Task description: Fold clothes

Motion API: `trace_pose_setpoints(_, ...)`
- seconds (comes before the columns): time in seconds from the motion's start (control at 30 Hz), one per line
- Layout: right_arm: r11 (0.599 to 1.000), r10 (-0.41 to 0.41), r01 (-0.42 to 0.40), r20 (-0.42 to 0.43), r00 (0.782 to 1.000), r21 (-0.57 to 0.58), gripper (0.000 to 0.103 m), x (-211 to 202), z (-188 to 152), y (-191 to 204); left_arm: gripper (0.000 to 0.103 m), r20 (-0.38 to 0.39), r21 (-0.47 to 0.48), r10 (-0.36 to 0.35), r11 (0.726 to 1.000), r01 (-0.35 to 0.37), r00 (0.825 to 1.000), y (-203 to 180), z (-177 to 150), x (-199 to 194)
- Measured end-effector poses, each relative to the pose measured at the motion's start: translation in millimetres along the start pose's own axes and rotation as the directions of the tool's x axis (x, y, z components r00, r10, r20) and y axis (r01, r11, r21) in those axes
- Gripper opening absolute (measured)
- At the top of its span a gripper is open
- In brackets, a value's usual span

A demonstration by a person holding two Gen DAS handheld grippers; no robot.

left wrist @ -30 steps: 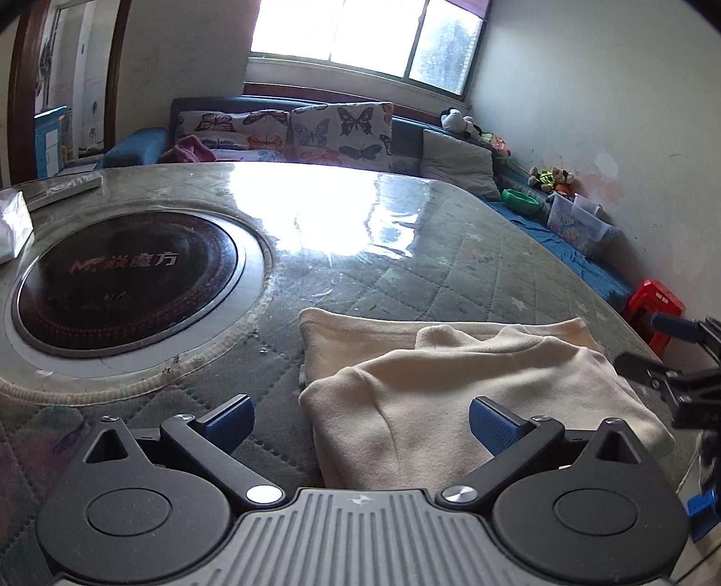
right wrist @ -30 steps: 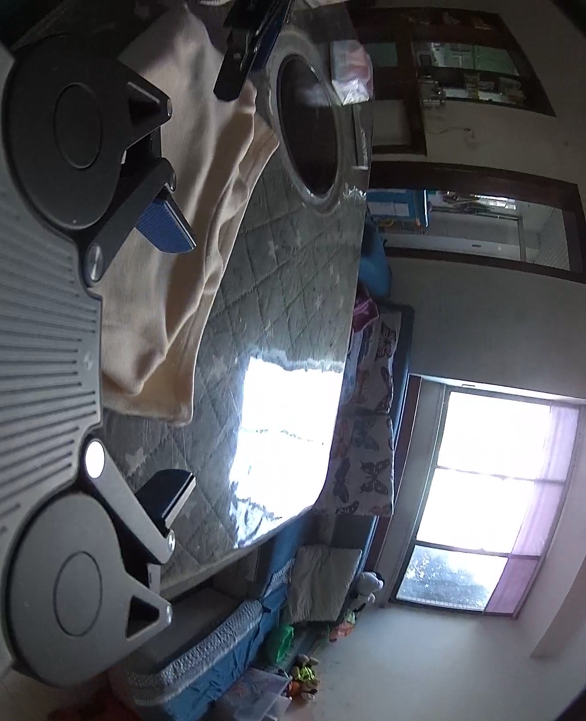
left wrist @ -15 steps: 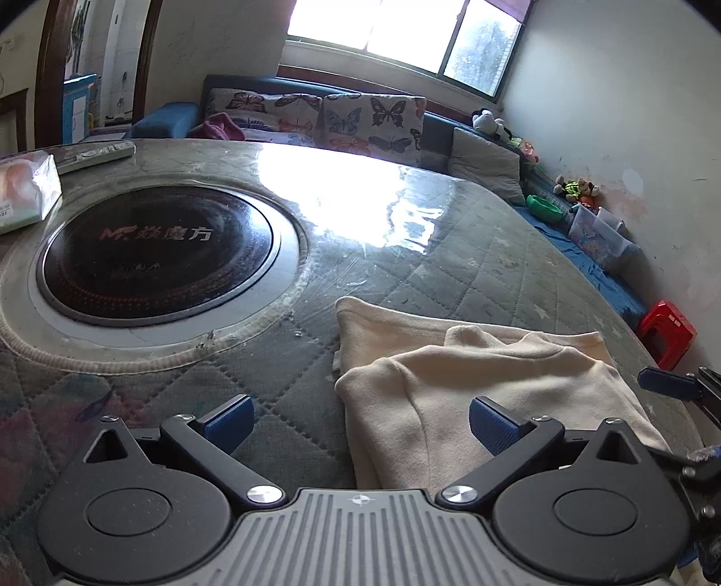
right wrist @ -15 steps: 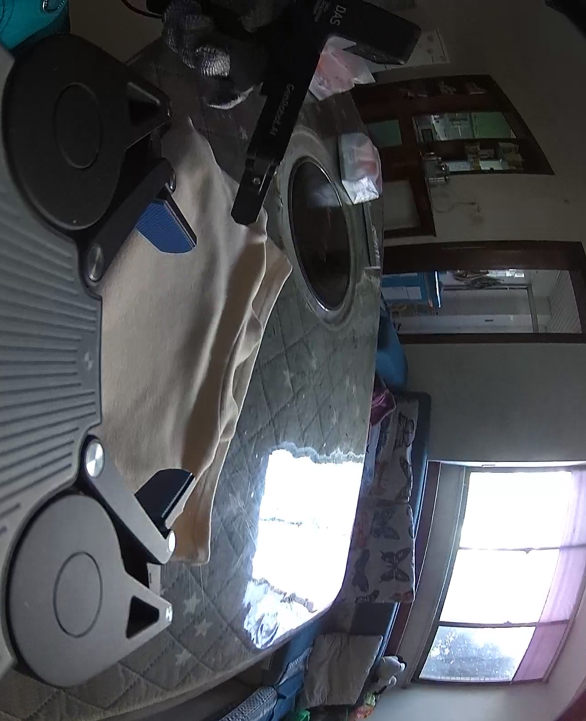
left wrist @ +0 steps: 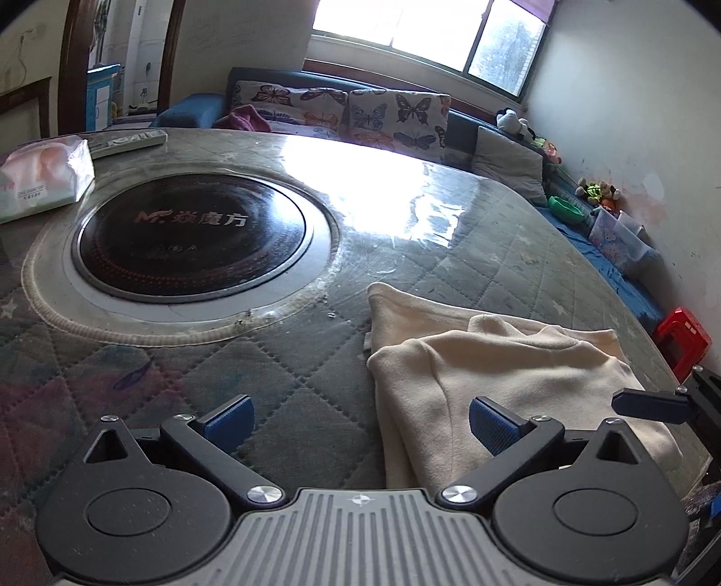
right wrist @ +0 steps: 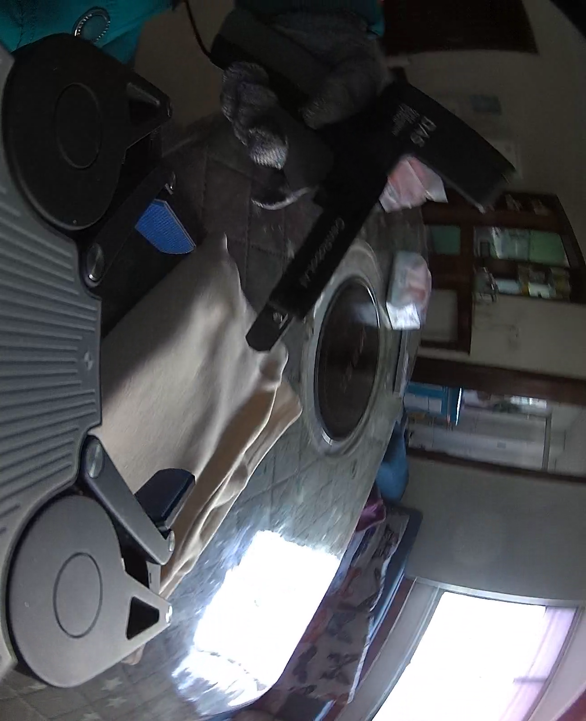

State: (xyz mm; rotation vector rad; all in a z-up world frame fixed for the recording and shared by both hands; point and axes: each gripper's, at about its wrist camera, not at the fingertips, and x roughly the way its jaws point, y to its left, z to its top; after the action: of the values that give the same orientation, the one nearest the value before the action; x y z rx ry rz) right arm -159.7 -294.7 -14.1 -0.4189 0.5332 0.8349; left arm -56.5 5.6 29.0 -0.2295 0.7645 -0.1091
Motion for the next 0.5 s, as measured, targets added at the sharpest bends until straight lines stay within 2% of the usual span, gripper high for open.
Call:
trace_pose_setpoints(0.17, 0.990, 0.025, -0.029, -0.028, 0.999, -0.141, 0.088, 11, 9, 25, 0.102, 0.022, -0.050, 0.014, 0.999, -0.013, 1.000, 13, -1, -9)
trace_pose_setpoints(0.23, 0.978, 0.033, -0.043, -0.052, 0.998, -0.203, 0.082, 20, 13, 36, 0.102, 0.018, -0.080, -0.006, 0.997, 0.007, 1.000, 18, 0, -10)
trace_pose_setpoints(0.37, 0.958, 0.018, -0.042, -0.085, 0.996, -0.284, 0.060, 32, 16, 48, 0.096, 0.009, -0.141, -0.054, 0.989, 0.054, 0.999, 27, 1, -13)
trace_pose_setpoints(0.5, 0.953, 0.012, -0.045, -0.111, 0.994, -0.301, 0.047, 40, 18, 51, 0.094, -0.001, -0.207, -0.108, 0.973, 0.105, 0.994, 35, 2, -14)
